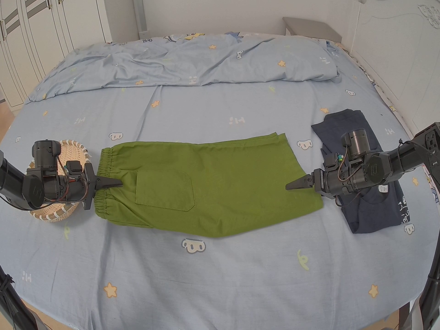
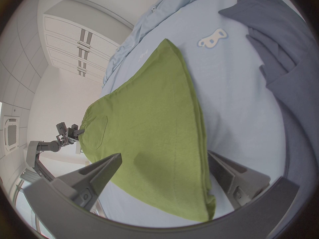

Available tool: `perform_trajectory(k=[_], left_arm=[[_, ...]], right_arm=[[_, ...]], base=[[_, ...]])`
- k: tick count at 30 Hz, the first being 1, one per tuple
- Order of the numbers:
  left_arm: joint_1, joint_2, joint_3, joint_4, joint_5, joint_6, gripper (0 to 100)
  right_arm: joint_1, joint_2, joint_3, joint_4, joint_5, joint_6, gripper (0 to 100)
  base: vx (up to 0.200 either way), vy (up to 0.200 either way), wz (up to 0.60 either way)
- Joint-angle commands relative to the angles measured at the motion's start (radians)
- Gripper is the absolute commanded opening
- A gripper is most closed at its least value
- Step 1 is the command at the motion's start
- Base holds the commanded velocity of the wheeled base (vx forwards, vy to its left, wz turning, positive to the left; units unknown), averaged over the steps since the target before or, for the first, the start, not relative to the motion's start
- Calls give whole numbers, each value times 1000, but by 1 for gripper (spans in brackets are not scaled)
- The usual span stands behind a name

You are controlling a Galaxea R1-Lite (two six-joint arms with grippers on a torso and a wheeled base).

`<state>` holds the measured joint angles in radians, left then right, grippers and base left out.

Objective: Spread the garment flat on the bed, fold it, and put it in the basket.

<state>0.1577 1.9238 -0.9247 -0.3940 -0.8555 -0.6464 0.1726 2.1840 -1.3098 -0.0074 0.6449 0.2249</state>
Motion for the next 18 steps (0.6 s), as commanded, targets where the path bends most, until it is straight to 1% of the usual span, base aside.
perform_trajectory(k=[1, 7, 14, 18], left_arm=[[0, -6, 1, -2, 0, -1, 0], [0, -2, 1, -2, 0, -1, 0], [0, 1, 0, -3, 1, -1, 0], [0, 3, 0, -2, 1, -1, 0]], right_arm=[[-2, 17, -5, 6, 4, 2, 0], [-10, 28, -14, 4, 6, 4, 0], [-36, 23, -32, 3, 7, 5, 0], [-50, 2, -32, 3, 52, 10, 0]], base=[[0, 0, 0], [0, 0, 0], [0, 0, 0], [0, 0, 0]])
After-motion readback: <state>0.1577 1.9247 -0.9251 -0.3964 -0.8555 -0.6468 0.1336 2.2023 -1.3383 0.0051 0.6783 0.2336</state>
